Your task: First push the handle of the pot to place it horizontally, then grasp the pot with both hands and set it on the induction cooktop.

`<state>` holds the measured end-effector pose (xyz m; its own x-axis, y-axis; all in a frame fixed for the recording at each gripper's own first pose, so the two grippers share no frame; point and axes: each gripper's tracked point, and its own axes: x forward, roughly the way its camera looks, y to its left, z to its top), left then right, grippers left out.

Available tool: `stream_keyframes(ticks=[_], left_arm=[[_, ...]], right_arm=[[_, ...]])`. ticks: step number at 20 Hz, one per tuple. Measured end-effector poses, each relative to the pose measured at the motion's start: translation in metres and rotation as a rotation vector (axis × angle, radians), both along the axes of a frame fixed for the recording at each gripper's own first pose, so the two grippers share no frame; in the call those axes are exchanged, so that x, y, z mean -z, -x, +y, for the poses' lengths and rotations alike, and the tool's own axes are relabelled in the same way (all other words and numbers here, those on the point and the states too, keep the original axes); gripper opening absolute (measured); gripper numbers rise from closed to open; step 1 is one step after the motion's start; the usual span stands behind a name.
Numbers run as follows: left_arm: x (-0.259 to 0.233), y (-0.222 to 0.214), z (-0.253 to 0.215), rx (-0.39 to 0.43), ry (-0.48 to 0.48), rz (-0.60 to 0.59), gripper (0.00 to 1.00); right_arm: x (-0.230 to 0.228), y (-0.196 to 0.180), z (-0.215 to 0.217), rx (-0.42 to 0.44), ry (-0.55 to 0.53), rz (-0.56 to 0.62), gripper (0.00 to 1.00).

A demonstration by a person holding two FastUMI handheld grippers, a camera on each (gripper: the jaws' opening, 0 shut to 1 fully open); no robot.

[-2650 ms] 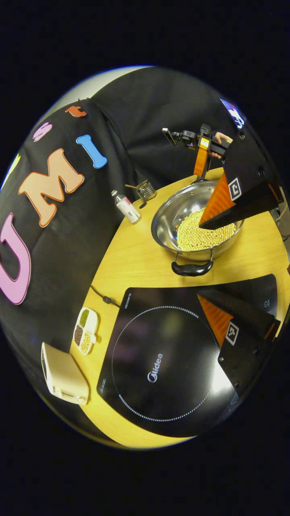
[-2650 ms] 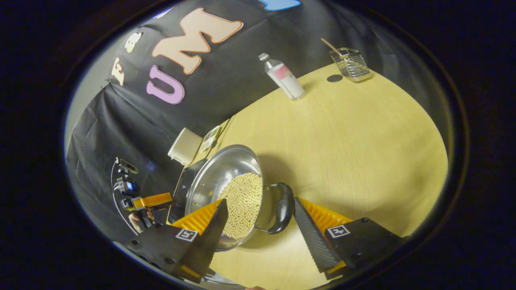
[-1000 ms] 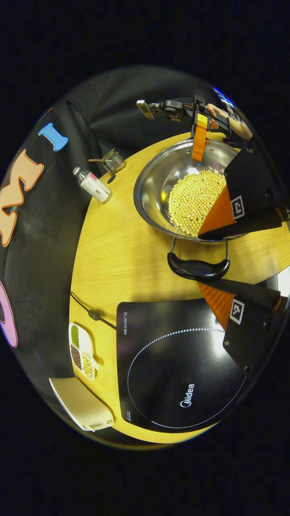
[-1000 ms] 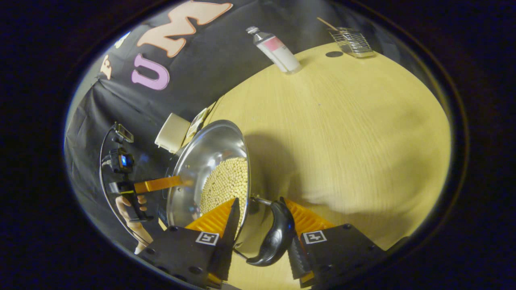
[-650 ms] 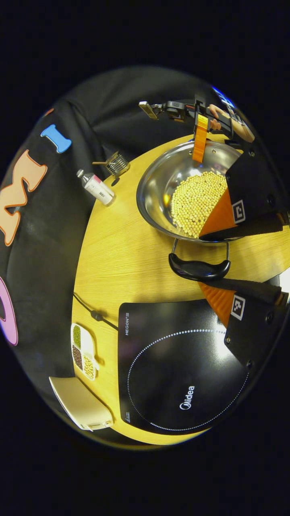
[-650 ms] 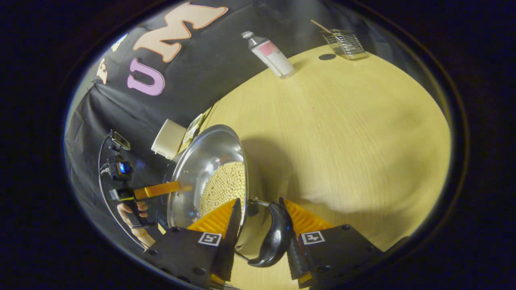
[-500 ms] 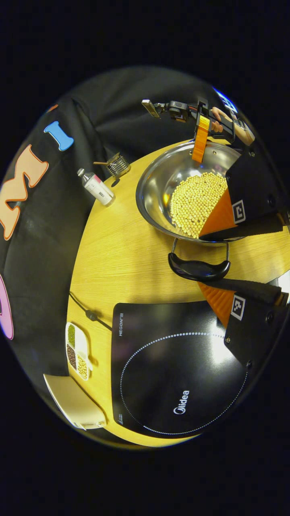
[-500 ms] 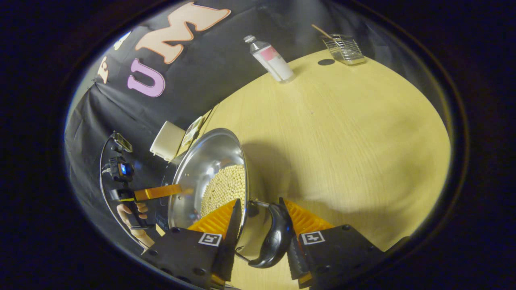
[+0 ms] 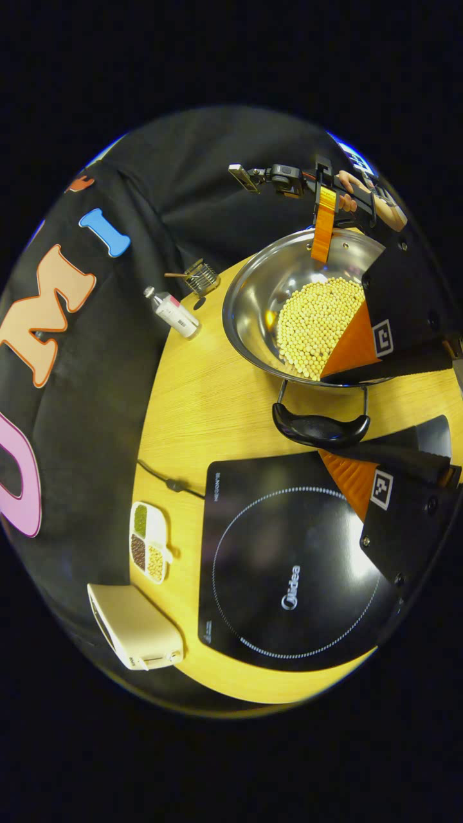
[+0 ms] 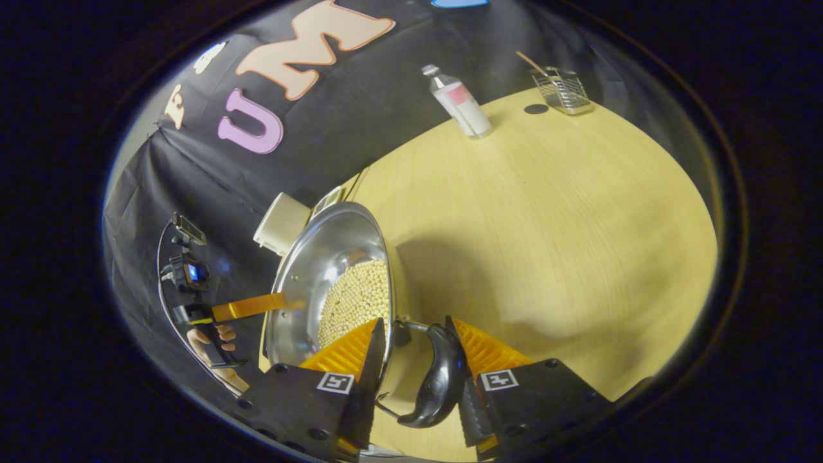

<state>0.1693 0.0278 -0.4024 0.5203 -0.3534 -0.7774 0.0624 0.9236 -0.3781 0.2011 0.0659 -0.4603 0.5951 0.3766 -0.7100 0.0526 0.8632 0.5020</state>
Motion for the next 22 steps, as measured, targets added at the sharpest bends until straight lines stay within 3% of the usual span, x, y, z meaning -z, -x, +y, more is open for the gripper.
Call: stream_keyframes(ticks=[4, 9, 22], left_arm=[[-0.016, 0.013, 0.033, -0.036, -0.002, -0.015, 0.52], [-0.017, 0.019, 0.088, -0.117, -0.004, -0.023, 0.47], [-0.032, 0.013, 0.219, -0.244, -0.132, -0.125, 0.49]], right_arm=[[-0.01, -0.001, 0.035, -0.026, -0.014, -0.007, 0.5], [-0.005, -0.01, 0.095, -0.081, -0.033, 0.001, 0.49], [0.004, -0.055, 0.225, -0.166, -0.09, -0.054, 0.49]])
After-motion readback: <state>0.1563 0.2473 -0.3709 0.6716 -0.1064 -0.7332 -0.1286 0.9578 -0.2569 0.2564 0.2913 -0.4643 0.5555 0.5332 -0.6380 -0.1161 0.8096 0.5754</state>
